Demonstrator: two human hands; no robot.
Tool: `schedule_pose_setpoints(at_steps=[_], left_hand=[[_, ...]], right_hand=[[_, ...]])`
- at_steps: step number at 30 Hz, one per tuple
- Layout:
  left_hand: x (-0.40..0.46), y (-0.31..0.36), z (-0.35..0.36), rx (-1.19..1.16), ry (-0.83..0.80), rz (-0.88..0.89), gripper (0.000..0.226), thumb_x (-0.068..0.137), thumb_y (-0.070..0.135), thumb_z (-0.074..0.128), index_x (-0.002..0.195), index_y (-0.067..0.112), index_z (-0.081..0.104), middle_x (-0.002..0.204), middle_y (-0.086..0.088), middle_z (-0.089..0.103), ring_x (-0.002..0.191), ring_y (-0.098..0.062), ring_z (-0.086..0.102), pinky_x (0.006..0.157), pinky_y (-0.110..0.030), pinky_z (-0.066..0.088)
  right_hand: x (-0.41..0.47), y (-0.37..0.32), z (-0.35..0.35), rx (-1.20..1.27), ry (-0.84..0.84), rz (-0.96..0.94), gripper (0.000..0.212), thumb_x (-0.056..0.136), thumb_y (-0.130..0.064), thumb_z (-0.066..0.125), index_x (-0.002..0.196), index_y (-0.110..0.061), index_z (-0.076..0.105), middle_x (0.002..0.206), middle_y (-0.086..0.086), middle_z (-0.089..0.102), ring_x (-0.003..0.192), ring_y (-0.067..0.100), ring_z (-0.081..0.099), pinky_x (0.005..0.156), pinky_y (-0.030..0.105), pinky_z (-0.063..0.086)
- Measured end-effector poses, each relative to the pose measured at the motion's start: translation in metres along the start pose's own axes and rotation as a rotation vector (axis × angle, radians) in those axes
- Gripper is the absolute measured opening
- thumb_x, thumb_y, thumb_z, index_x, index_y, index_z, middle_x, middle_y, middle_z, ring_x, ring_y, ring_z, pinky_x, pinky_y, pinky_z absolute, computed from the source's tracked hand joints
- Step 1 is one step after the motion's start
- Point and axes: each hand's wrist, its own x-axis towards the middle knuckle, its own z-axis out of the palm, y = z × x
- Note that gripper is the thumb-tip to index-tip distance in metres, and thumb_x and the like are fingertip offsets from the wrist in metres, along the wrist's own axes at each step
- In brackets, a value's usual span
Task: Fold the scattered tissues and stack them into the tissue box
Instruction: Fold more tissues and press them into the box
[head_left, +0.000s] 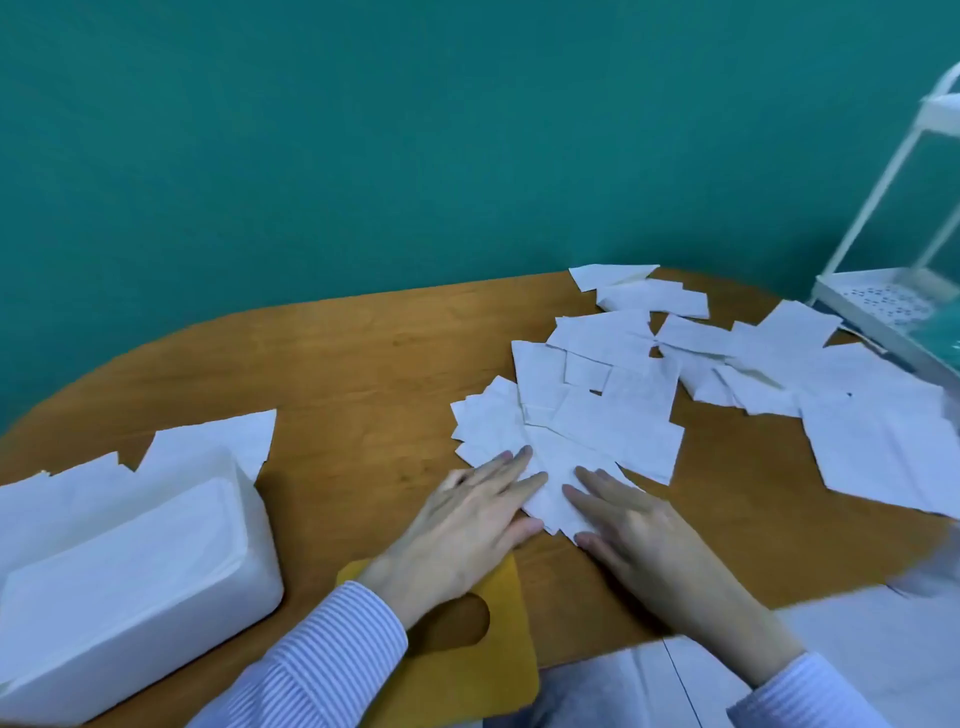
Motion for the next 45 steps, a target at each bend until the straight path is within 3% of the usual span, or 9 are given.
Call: schedule_pose_setpoints(at_steps=[3, 8, 14, 16, 20, 26, 34, 40, 45], left_hand=[[0.002, 0.001, 0.004, 0.021, -0.025, 0.027, 0.059, 0.104, 0.058, 0.027, 0.158, 0.036, 0.019, 0.168, 0.013, 0.002, 0.153, -0.006, 0.001, 0.119, -0.03, 0.016], [-0.01, 0.01, 0.0, 0.004, 0.02, 0.096, 0.058, 0.101, 0.061, 0.02, 0.146, 0.034, 0.045, 0.161, 0.012, 0.031, 0.142, -0.008, 0.032, 0.11, -0.032, 0.03], [0.005, 0.003, -0.006, -0.067, 0.173, 0.139, 0.041, 0.105, 0.051, 0.032, 0.13, 0.036, 0.061, 0.12, 0.021, 0.062, 0.108, -0.001, 0.051, 0.09, -0.025, 0.039], [0.016, 0.0, -0.006, -0.048, 0.239, 0.159, 0.03, 0.105, 0.042, 0.044, 0.126, 0.034, 0.063, 0.116, 0.017, 0.06, 0.106, -0.003, 0.052, 0.087, -0.024, 0.042], [0.033, -0.005, 0.003, 0.092, 0.272, 0.239, 0.025, 0.097, 0.031, 0.064, 0.123, 0.03, 0.066, 0.119, 0.011, 0.063, 0.106, -0.01, 0.057, 0.082, -0.027, 0.044], [0.044, -0.015, 0.006, 0.047, 0.303, 0.301, 0.014, 0.095, 0.026, 0.068, 0.108, 0.022, 0.073, 0.104, 0.009, 0.069, 0.093, -0.013, 0.064, 0.075, -0.035, 0.051], [0.049, -0.031, 0.006, 0.043, 0.372, 0.344, 0.013, 0.096, 0.023, 0.068, 0.106, 0.018, 0.075, 0.104, 0.005, 0.069, 0.095, -0.015, 0.062, 0.076, -0.035, 0.051], [0.052, -0.033, 0.007, 0.042, 0.397, 0.343, 0.01, 0.096, 0.025, 0.066, 0.1, 0.02, 0.075, 0.101, 0.008, 0.069, 0.092, -0.014, 0.061, 0.075, -0.035, 0.051], [0.048, -0.029, -0.001, 0.049, 0.424, 0.35, 0.01, 0.099, 0.026, 0.063, 0.1, 0.02, 0.072, 0.099, 0.008, 0.068, 0.09, -0.014, 0.061, 0.074, -0.035, 0.05]], right_hand=[[-0.005, 0.009, 0.005, 0.011, 0.034, -0.032, 0.046, 0.093, -0.025, 0.065, 0.138, -0.026, 0.054, 0.151, -0.004, 0.045, 0.14, 0.02, 0.042, 0.11, 0.034, 0.037], [-0.016, 0.022, -0.001, 0.107, 0.015, -0.017, 0.044, 0.099, -0.014, 0.053, 0.139, -0.034, 0.054, 0.155, -0.013, 0.035, 0.146, 0.008, 0.025, 0.12, 0.032, 0.024], [-0.03, 0.028, -0.014, 0.128, -0.026, 0.008, 0.05, 0.1, -0.005, 0.046, 0.132, -0.042, 0.057, 0.157, -0.016, 0.029, 0.147, 0.001, 0.019, 0.121, 0.024, 0.018], [-0.03, 0.025, -0.02, 0.147, -0.025, 0.048, 0.046, 0.1, -0.009, 0.047, 0.126, -0.044, 0.061, 0.154, -0.021, 0.031, 0.144, -0.002, 0.023, 0.114, 0.017, 0.025], [-0.026, 0.018, -0.018, 0.131, 0.071, 0.107, 0.032, 0.1, -0.036, 0.052, 0.13, -0.041, 0.058, 0.149, -0.017, 0.042, 0.138, 0.003, 0.035, 0.104, 0.02, 0.033], [-0.019, 0.011, 0.001, 0.043, 0.12, 0.16, 0.055, 0.088, -0.062, 0.052, 0.136, -0.035, 0.053, 0.151, -0.005, 0.044, 0.139, 0.018, 0.038, 0.108, 0.04, 0.04], [-0.012, 0.005, 0.003, -0.02, 0.199, 0.172, 0.042, 0.085, -0.045, 0.068, 0.123, -0.027, 0.062, 0.139, -0.003, 0.057, 0.129, 0.022, 0.052, 0.1, 0.041, 0.047], [-0.006, 0.003, 0.003, 0.029, 0.325, 0.168, 0.008, 0.087, -0.02, 0.069, 0.093, -0.024, 0.066, 0.117, -0.005, 0.068, 0.106, 0.019, 0.063, 0.081, 0.033, 0.051], [-0.006, 0.003, -0.001, 0.082, 0.355, 0.169, 0.01, 0.09, -0.018, 0.065, 0.093, -0.025, 0.059, 0.109, -0.007, 0.065, 0.097, 0.016, 0.06, 0.07, 0.028, 0.048]])
